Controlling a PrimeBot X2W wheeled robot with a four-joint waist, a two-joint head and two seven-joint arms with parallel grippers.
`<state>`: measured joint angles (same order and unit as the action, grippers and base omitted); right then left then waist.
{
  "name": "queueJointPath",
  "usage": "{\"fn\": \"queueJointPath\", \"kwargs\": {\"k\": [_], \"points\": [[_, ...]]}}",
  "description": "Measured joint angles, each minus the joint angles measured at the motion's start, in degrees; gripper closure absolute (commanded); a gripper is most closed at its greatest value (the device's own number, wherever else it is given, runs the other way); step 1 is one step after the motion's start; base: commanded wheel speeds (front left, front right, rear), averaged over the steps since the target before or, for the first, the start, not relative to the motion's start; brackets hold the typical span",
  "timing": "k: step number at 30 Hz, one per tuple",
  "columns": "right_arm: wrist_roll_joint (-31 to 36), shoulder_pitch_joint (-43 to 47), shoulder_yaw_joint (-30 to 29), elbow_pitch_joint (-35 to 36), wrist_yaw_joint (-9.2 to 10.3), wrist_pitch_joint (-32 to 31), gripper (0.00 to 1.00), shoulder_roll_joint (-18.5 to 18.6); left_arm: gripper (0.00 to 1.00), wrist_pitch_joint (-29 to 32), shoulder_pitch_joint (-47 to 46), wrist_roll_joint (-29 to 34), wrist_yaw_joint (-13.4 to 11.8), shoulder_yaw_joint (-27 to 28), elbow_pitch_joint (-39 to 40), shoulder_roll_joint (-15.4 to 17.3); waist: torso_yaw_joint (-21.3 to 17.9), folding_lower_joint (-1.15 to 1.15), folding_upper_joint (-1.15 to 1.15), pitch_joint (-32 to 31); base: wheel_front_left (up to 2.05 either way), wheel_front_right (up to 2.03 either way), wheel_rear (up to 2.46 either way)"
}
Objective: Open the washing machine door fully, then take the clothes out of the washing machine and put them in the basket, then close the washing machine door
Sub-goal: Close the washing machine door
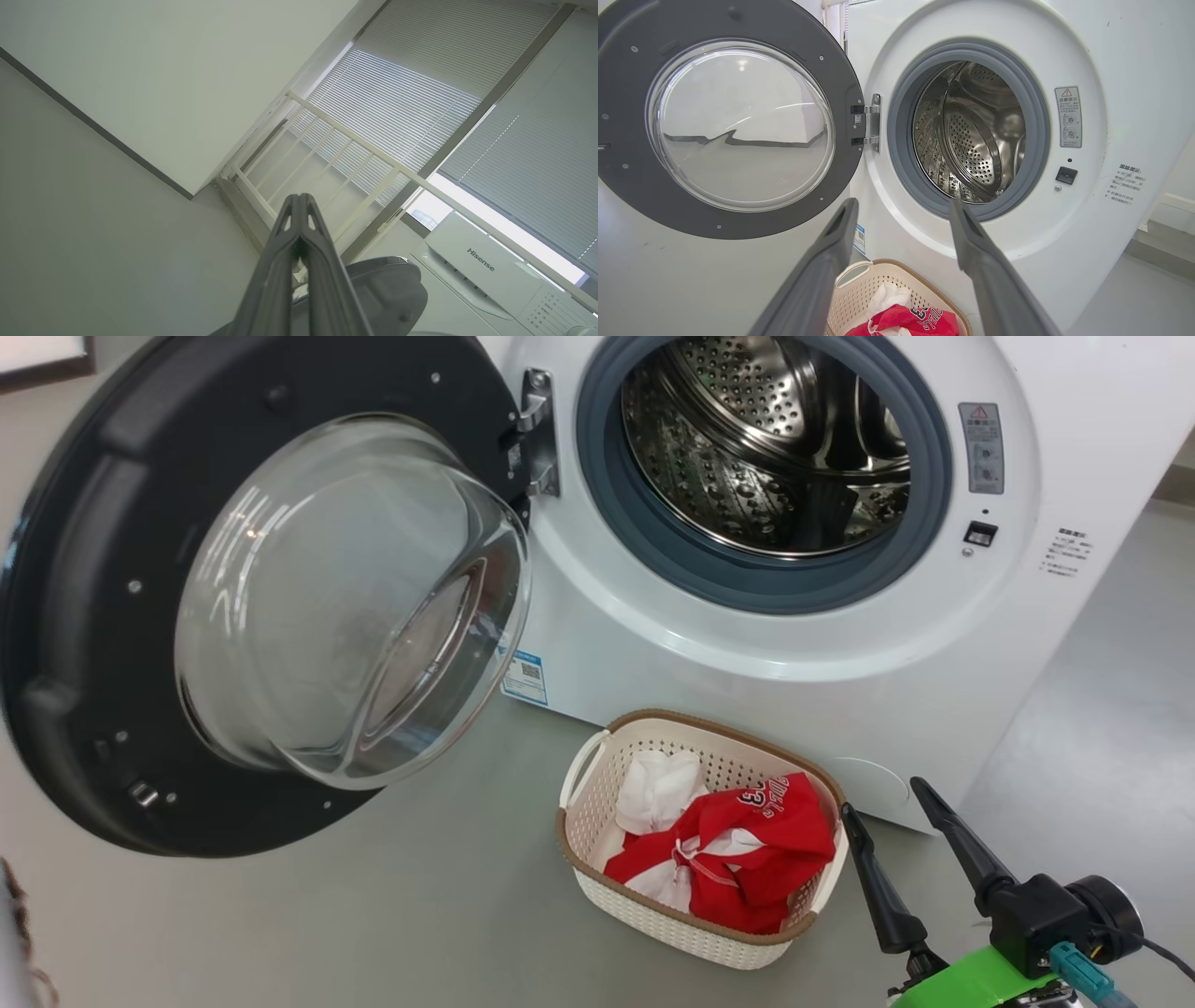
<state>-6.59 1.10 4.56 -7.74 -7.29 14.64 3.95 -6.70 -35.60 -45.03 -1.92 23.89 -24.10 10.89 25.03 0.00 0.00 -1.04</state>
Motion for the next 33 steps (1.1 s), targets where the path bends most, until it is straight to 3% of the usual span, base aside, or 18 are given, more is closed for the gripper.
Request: {"fn": "queueJointPath", "kwargs": {"k": [6,15,20,27,33], "points": [[0.0,0.0,0.0,-0.1,0.0,0.0,0.0,0.6,1.0,8.6,-9.1,-6.9,-1.9,3.4,-12.1,3.6,-1.5,0.0,0.0,1.3,0.0,0.0,0.0],[0.0,-0.1,0.2,-0.6,0.0,0.0,0.0,1.4,1.0,19.8,-15.2,-10.4,-4.9,3.9,-24.0,6.7,-3.2,0.0,0.0,2.2,0.0,0.0,0.0],[0.0,-0.2,0.2,-0.9,0.0,0.0,0.0,1.5,1.0,24.8,-16.4,-10.5,-4.6,2.7,-27.2,8.6,-3.8,0.0,0.0,2.1,0.0,0.0,0.0],[0.0,-0.2,0.7,-1.1,0.0,0.0,0.0,1.5,1.0,31.0,-16.4,-10.7,-2.0,0.2,-29.1,10.2,-4.0,0.0,0.0,1.6,0.0,0.0,0.0],[-0.1,-0.2,1.9,-1.1,0.0,0.0,0.0,1.5,1.0,35.2,-16.3,-11.2,-0.8,-0.3,-29.3,10.2,-3.8,0.0,0.0,1.9,0.0,0.0,0.0]]}}
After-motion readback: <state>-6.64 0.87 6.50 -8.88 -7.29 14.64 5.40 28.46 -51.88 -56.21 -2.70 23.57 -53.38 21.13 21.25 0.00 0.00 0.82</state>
